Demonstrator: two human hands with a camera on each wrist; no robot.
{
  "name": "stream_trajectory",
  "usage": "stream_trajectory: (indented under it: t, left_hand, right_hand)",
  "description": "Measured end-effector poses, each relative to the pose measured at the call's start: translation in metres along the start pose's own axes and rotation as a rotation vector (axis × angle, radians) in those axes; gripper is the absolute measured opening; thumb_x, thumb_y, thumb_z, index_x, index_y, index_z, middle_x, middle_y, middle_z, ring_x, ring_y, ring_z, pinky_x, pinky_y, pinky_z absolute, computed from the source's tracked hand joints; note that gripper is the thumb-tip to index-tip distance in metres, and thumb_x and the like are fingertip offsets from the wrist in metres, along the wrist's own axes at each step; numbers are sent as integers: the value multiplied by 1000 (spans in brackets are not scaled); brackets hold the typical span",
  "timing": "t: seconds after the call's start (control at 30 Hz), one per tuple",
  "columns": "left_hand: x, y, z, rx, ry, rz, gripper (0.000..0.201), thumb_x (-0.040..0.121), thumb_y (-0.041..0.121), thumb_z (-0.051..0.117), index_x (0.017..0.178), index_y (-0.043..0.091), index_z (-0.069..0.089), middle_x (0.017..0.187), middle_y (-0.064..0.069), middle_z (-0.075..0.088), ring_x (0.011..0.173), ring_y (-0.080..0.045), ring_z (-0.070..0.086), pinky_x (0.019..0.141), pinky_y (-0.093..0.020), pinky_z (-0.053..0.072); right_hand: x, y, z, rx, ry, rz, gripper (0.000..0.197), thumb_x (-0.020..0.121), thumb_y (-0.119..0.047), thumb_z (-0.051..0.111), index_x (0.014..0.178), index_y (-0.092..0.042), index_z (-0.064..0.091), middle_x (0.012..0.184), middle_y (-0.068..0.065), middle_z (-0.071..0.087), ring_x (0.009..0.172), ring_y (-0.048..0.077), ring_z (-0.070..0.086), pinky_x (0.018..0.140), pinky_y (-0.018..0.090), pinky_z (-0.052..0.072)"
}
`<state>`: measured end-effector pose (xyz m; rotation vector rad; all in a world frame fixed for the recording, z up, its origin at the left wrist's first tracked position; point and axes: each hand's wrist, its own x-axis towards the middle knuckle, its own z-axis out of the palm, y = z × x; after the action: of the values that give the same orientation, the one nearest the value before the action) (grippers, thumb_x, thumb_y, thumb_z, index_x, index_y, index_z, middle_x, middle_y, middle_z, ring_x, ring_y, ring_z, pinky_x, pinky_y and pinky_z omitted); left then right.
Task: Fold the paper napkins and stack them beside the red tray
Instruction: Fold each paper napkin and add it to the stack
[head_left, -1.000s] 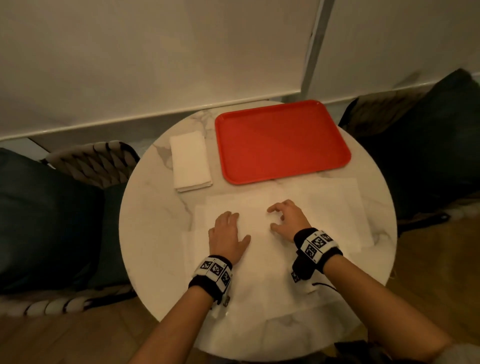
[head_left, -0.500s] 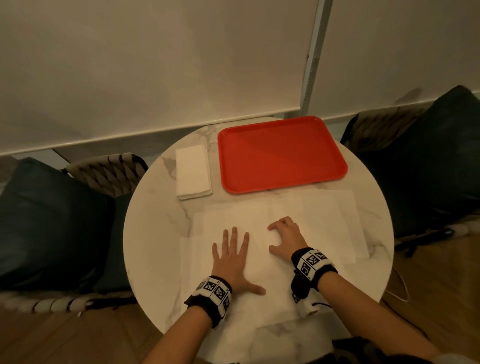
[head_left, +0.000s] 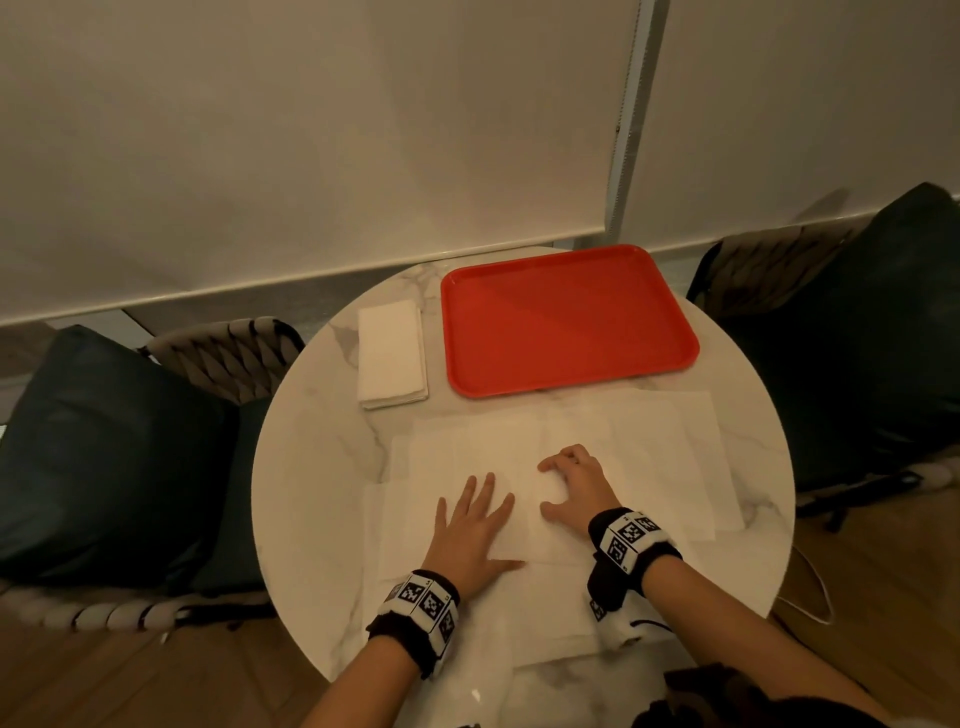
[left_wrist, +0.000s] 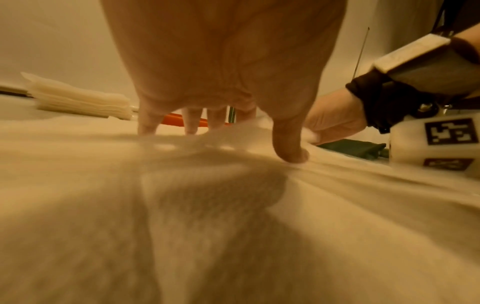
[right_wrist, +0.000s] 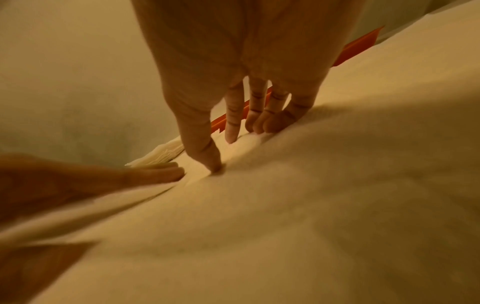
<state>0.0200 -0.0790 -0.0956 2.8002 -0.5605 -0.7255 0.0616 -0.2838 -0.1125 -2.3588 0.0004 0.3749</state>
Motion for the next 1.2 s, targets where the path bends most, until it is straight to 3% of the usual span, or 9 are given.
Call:
stream_trajectory:
  t: [0.17, 0.3, 0.43, 0.53, 0.6, 0.67, 0.8, 0.97, 1.2]
  left_hand:
    - [-9, -6, -4, -238, 86, 36, 50, 102, 27, 39, 149, 33, 27, 161, 9, 12, 149, -16, 0, 119, -46, 7]
    - [-17, -8, -14, -591, 245, -29, 41, 102, 21, 43, 143, 20, 43, 152, 4, 37, 145, -10, 22, 113, -13, 12]
    - [-23, -11, -22, -621, 204, -29, 38, 102, 25, 45, 138, 18, 50, 142, 10, 43, 137, -2, 31, 110, -11, 20]
    - [-27, -9, -28, -702, 218, -52, 25, 101, 30, 46, 100, 23, 70, 105, 19, 62, 99, 11, 54, 89, -17, 41]
    - [-33, -5, -33, -763, 287, -63, 38, 100, 31, 48, 63, 29, 51, 56, 24, 49, 54, 7, 43, 61, -22, 34]
    - [-38, -2, -34, -815, 385, -66, 39, 100, 32, 46, 61, 28, 45, 48, 23, 45, 49, 3, 38, 56, -19, 29]
    - [-42, 6, -34, -820, 498, 24, 26, 101, 26, 45, 120, 34, 62, 115, 32, 60, 107, 17, 55, 94, -8, 41]
    - [-34, 21, -23, -535, 458, 220, 43, 102, 25, 43, 138, 49, 41, 146, 24, 37, 137, 12, 26, 113, -13, 21]
    - [-30, 21, -30, -463, 327, 247, 67, 85, 74, 37, 145, 46, 26, 152, 24, 19, 141, 13, 8, 116, -17, 9]
  right_hand:
    - [-1, 3, -1, 5, -8, -30, 47, 72, -20, 74, 116, -20, 60, 115, -6, 35, 112, 19, 43, 99, 29, 40]
    - [0, 8, -5, 50, -19, -66, 39, 78, -16, 71, 116, -21, 61, 114, -4, 39, 99, 16, 48, 85, 17, 37]
    - [0, 8, -11, 69, -58, -75, 41, 78, -27, 76, 116, -25, 61, 114, -6, 39, 96, 12, 48, 81, 12, 35]
    - [-1, 8, -13, 92, -84, -60, 51, 71, -33, 81, 118, -27, 61, 116, -7, 37, 101, 13, 48, 85, 18, 37]
    - [-3, 7, -14, 86, -90, -57, 55, 69, -31, 82, 119, -26, 60, 118, -6, 36, 104, 15, 48, 87, 19, 38]
    - [-4, 7, -15, 77, -102, -52, 55, 70, -29, 81, 120, -26, 59, 118, -5, 36, 104, 15, 47, 88, 18, 37]
    - [-8, -11, -22, -23, -141, -47, 22, 88, -36, 63, 108, -25, 64, 110, -4, 48, 103, 16, 51, 86, 18, 37]
    - [-20, -62, -47, 620, -328, 189, 60, 92, -66, 34, 105, -12, 58, 83, 11, 73, 78, 29, 71, 66, 33, 56]
    - [-5, -60, -56, 513, -155, 177, 33, 85, -10, 59, 118, -5, 57, 109, 9, 67, 96, 24, 65, 90, 44, 53]
